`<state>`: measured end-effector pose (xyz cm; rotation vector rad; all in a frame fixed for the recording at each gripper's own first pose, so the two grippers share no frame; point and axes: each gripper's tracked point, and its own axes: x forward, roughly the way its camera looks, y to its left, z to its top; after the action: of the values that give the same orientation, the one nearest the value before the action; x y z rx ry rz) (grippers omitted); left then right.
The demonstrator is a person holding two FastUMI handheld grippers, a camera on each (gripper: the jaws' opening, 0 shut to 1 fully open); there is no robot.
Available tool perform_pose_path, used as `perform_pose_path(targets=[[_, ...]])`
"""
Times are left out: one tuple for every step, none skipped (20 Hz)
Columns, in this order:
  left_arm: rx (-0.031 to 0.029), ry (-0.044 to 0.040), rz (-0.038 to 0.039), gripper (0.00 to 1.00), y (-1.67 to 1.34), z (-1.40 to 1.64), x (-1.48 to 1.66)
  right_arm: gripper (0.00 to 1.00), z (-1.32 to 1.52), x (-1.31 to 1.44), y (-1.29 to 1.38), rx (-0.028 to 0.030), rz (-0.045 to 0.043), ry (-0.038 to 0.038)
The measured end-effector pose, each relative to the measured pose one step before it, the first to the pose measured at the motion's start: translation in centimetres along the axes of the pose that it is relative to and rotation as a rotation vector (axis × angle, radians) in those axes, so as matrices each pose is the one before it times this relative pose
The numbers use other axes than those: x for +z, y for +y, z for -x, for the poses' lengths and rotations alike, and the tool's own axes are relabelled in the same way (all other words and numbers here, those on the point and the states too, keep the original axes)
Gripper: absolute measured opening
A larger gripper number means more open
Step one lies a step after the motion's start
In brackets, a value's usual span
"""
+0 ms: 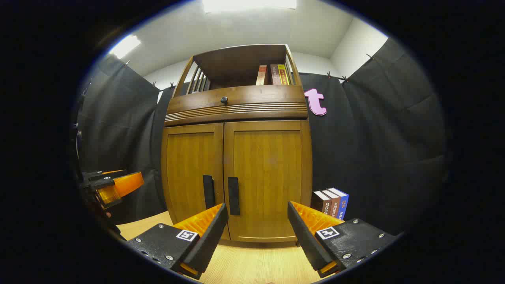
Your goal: Open the right door of the double-door shoe cabinet with the right hand, and open the left door with the left hand.
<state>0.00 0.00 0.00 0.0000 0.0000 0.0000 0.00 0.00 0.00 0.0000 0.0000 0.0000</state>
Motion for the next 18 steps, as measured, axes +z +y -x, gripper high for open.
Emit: perform_pose_path(targets=[[0.00754, 0.0033, 0.01261, 0.98, 0.118, -0.138, -0.094, 0.94, 0.134, -0.008, -0.024, -0.00186, 0.00009, -0.00162], [0.00131, 0.01122, 0.00916, 0.98, 0.064, 0.002, -0.335, 0.94, 0.121, -0.063, 0.008, 0.00215, 0.00351, 0.00186], [-0.00031, 0.00718, 0.00259, 0.98, 0.037, -0.084, -0.234, 0.94, 0.046, 0.003, 0.115, 0.00095, 0.00376, -0.00235], [0.00536, -0.00313, -0.00255, 0.99, 0.222, -0.017, 0.119, 0.94, 0.013, 0.115, -0.04, -0.00242, 0.00495, -0.00583], [0.00486, -0.00898, -0.0037, 0.99, 0.284, -0.093, 0.203, 0.94, 0.065, 0.198, -0.069, -0.00241, 0.00545, -0.00225], [0.00036, -0.00557, 0.00325, 0.99, 0.049, -0.074, 0.093, 0.94, 0.005, -0.059, -0.062, -0.00107, 0.00064, 0.00144], [0.00033, 0.00134, 0.00501, 0.99, -0.022, -0.044, -0.029, 0.94, 0.071, -0.057, 0.022, 0.00027, -0.0029, -0.0005], [0.00047, 0.00223, 0.00256, 0.99, 0.038, 0.078, -0.096, 0.94, -0.02, 0.013, 0.137, 0.00271, -0.00308, 0.00037], [0.00271, 0.00314, -0.00348, 0.99, 0.06, -0.003, -0.048, 0.94, -0.033, -0.031, 0.008, 0.00029, -0.00336, -0.00186], [0.00381, 0.00305, -0.00777, 0.99, 0.115, -0.005, -0.085, 0.94, -0.025, 0.023, 0.013, 0.00386, 0.00002, -0.00189], [-0.00106, -0.00017, -0.00767, 0.99, 0.035, 0.03, -0.013, 0.94, -0.051, 0.109, 0.098, 0.00117, 0.00193, -0.005], [-0.01035, -0.00273, -0.00225, 0.99, -0.21, -0.153, 0.033, 0.94, -0.158, 0.059, -0.034, -0.00234, 0.0039, -0.00827], [-0.01099, 0.00143, 0.00546, 0.94, -0.747, -0.002, -0.606, 0.94, -0.143, 0.092, -0.1, -0.00523, 0.00119, -0.00509], [-0.00626, 0.00241, 0.01008, 0.96, -0.106, -0.019, -0.084, 0.94, -0.263, 0.034, 0.176, 0.00303, -0.00227, -0.00274], [-0.00456, -0.00081, 0.00754, 0.97, -0.083, -0.084, 0.032, 0.94, -0.226, -0.062, 0.415, 0.00684, -0.00222, 0.00148], [0.00053, 0.00243, -0.00115, 0.98, 0.086, -0.16, -0.057, 0.93, -0.172, -0.211, 0.299, 0.00564, -0.00075, 0.00763], [0.00099, 0.00437, -0.00728, 0.99, 0.055, -0.103, -0.02, 0.94, -0.12, -0.329, 0.094, 0.00647, 0.00053, 0.00559], [0.00113, 0.00164, -0.00522, 0.97, 0.034, 0.004, 0.0, 0.94, -0.124, -0.123, 0.186, 0.0041, -0.00154, 0.00271]])
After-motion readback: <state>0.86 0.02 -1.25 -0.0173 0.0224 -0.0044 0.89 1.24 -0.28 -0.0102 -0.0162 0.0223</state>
